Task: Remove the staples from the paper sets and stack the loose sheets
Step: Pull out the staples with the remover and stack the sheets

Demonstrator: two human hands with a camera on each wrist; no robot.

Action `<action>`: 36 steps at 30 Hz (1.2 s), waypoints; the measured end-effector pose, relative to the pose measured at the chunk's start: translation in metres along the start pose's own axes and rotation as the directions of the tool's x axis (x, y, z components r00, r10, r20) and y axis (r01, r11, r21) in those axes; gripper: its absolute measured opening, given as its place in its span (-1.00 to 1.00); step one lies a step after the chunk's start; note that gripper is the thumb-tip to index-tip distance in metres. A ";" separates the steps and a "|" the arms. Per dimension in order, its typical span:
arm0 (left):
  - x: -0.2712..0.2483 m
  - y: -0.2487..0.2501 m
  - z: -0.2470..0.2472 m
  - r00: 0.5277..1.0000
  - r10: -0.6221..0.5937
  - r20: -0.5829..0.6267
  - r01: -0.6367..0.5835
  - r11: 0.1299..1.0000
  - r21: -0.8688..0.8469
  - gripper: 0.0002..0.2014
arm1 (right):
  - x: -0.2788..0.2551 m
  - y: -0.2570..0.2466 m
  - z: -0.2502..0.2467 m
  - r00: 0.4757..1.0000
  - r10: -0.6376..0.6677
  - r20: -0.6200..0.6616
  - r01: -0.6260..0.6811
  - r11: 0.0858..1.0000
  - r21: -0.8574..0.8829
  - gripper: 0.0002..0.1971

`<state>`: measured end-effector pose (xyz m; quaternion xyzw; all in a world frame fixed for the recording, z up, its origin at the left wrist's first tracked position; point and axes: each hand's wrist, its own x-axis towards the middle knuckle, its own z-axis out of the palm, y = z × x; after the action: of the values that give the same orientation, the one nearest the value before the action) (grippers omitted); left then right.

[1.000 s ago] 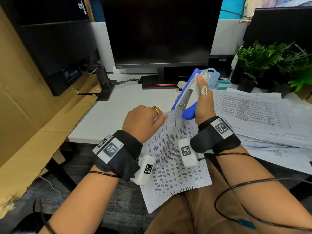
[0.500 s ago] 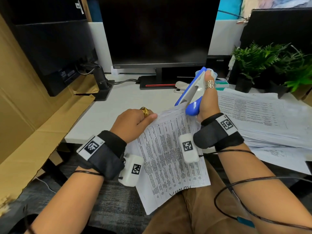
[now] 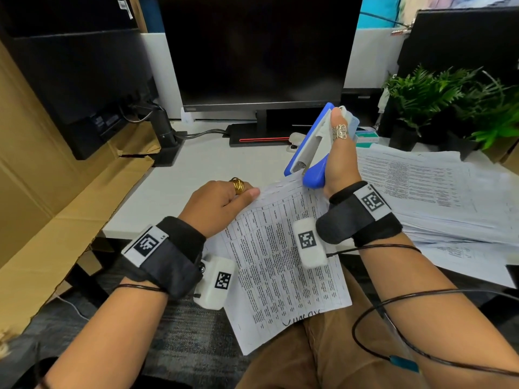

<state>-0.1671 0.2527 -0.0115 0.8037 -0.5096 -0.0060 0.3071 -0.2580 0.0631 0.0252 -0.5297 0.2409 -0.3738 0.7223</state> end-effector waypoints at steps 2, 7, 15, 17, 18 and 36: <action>0.000 0.001 -0.001 1.000 -0.001 -0.003 0.001 1.000 0.012 -0.36 | -0.002 -0.002 0.004 1.000 0.014 -0.014 -0.014 1.000 -0.005 -0.65; 0.001 0.000 0.001 1.000 0.021 0.012 -0.021 0.998 0.062 -0.29 | -0.004 0.005 0.005 0.996 -0.039 -0.078 0.040 0.999 0.006 -0.66; -0.002 -0.005 -0.005 0.999 0.027 -0.047 -0.019 0.984 0.177 -0.43 | 0.026 0.011 0.004 0.993 0.117 0.020 -0.119 0.983 0.137 -0.12; -0.006 -0.008 -0.011 0.998 0.012 -0.064 0.001 0.981 0.196 -0.45 | 0.035 0.008 0.004 0.981 0.194 0.015 -0.192 0.953 0.234 -0.23; -0.007 -0.010 -0.014 0.998 0.005 -0.064 0.008 0.980 0.201 -0.44 | 0.040 0.007 0.002 0.975 0.217 0.038 -0.219 0.945 0.243 -0.44; -0.007 -0.031 -0.018 0.995 -0.055 -0.081 0.081 0.929 0.361 -0.50 | 0.044 0.064 0.002 0.941 0.305 0.147 0.076 0.231 -0.970 -0.65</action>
<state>-0.1396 0.2758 -0.0146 0.8635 -0.4630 0.1054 0.1702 -0.2120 0.0395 -0.0323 -0.8920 0.3429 -0.0032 0.2945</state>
